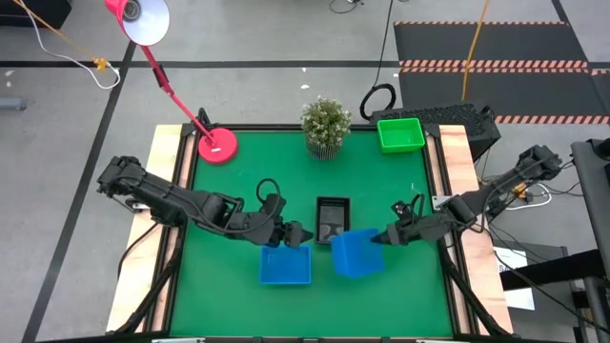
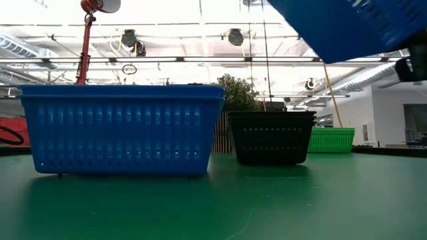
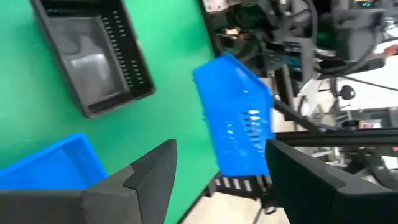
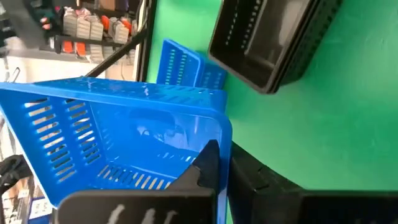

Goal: Stack baskets by color
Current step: Stack the right blue bin on the left stacked blue bins

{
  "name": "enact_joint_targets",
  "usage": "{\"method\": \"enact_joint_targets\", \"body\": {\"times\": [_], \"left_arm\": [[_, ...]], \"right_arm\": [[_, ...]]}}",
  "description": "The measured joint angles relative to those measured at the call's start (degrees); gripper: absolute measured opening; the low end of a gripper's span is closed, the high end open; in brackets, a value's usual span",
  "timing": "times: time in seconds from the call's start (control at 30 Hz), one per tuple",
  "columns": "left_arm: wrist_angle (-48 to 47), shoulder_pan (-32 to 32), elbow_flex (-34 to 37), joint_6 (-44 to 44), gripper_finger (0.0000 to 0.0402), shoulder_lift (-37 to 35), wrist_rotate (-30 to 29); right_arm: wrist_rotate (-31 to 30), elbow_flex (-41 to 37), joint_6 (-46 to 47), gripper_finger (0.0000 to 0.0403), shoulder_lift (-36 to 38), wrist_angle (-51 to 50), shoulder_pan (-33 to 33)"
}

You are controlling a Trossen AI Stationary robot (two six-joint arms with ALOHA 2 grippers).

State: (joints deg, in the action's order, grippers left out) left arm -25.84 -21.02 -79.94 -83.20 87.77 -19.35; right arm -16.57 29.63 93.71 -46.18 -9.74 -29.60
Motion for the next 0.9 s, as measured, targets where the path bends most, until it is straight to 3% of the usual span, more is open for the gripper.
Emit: {"method": "enact_joint_targets", "body": {"times": [0.3,0.67,0.9], "left_arm": [[-3.9,1.3,-11.5,4.9,0.0246,6.4,-0.4],[-20.8,4.7,-30.2,8.2,0.0246,20.6,-0.7],[-24.3,6.7,-32.2,8.3,0.0243,23.5,-0.6]], "right_arm": [[0.1,0.0,-5.2,0.0003,-0.5,-0.5,7.4],[-1.4,0.1,-8.2,0.0005,-1.5,2.1,13.3],[-1.4,0.1,-8.7,0.0006,-1.5,2.5,13.6]]}}
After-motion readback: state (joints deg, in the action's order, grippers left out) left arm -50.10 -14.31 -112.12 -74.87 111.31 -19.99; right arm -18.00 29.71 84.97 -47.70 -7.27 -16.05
